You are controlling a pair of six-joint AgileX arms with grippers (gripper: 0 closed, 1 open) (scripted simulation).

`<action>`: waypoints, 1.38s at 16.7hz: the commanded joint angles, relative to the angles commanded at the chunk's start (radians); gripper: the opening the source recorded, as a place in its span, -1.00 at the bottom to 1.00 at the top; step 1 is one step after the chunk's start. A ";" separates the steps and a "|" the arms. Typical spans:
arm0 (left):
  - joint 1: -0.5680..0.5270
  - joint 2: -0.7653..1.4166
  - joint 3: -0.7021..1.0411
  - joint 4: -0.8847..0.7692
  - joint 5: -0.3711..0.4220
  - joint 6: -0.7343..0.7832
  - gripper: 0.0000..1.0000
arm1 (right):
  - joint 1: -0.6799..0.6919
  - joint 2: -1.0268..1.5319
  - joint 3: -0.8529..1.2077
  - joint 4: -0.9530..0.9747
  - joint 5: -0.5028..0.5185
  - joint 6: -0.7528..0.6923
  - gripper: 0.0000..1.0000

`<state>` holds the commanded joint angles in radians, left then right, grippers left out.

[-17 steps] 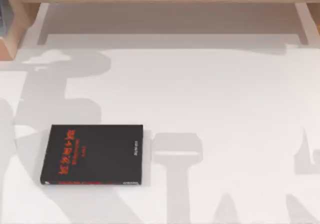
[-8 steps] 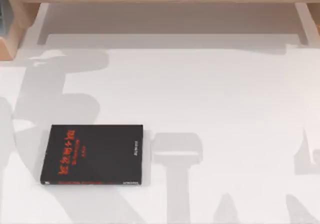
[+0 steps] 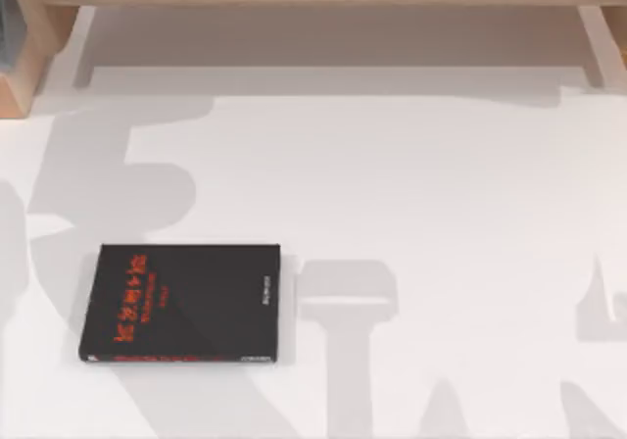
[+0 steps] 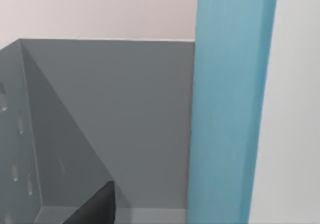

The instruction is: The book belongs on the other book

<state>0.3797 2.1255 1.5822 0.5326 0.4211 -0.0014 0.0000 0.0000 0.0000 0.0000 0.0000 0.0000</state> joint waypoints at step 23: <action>0.003 -0.002 0.000 0.000 0.000 0.001 -1.00 | 0.000 0.000 0.000 0.000 0.000 0.000 1.00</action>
<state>0.3827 2.1236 1.5823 0.5325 0.4207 0.0001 0.0000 0.0000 0.0000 0.0000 0.0000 0.0000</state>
